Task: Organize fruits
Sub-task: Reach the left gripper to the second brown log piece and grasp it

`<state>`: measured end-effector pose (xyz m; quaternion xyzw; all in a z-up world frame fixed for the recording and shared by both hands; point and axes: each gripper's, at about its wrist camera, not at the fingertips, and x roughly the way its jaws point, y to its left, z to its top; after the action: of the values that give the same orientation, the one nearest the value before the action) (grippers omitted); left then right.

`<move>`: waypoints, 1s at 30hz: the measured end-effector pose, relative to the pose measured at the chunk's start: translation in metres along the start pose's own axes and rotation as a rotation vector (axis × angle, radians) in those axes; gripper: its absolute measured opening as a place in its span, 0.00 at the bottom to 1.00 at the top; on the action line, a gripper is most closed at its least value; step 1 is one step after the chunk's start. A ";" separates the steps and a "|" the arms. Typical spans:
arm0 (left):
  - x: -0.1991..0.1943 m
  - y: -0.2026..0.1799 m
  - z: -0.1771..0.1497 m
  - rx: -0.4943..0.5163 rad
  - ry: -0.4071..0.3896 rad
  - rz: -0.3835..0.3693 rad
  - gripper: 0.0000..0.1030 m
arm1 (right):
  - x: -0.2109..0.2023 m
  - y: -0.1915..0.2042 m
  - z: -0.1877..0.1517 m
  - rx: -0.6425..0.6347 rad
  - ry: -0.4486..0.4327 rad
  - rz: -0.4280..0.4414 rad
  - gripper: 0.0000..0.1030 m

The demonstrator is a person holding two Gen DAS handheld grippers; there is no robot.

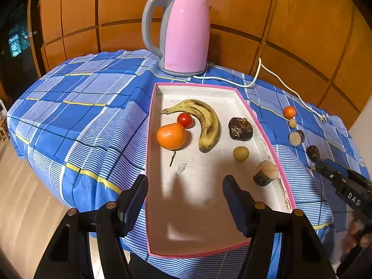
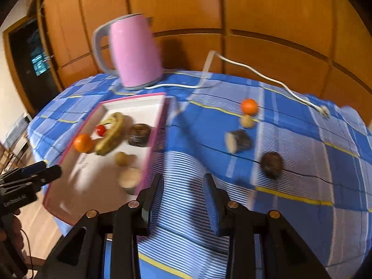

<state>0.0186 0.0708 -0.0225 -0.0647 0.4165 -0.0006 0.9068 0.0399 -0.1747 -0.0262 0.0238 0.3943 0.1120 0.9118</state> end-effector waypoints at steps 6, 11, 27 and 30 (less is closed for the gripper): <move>0.000 -0.009 0.001 0.030 0.003 -0.016 0.65 | -0.007 -0.047 -0.010 0.100 0.007 -0.107 0.34; 0.000 -0.018 0.004 0.055 0.001 -0.030 0.65 | -0.010 -0.077 -0.018 0.169 0.026 -0.166 0.34; -0.004 -0.064 0.008 0.192 0.011 -0.145 0.65 | -0.012 -0.107 -0.034 0.236 0.038 -0.209 0.34; -0.001 -0.078 0.013 0.218 0.028 -0.184 0.65 | -0.014 -0.110 -0.035 0.244 0.035 -0.210 0.34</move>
<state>0.0320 -0.0047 -0.0045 -0.0039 0.4190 -0.1299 0.8986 0.0260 -0.2864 -0.0551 0.0910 0.4211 -0.0324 0.9018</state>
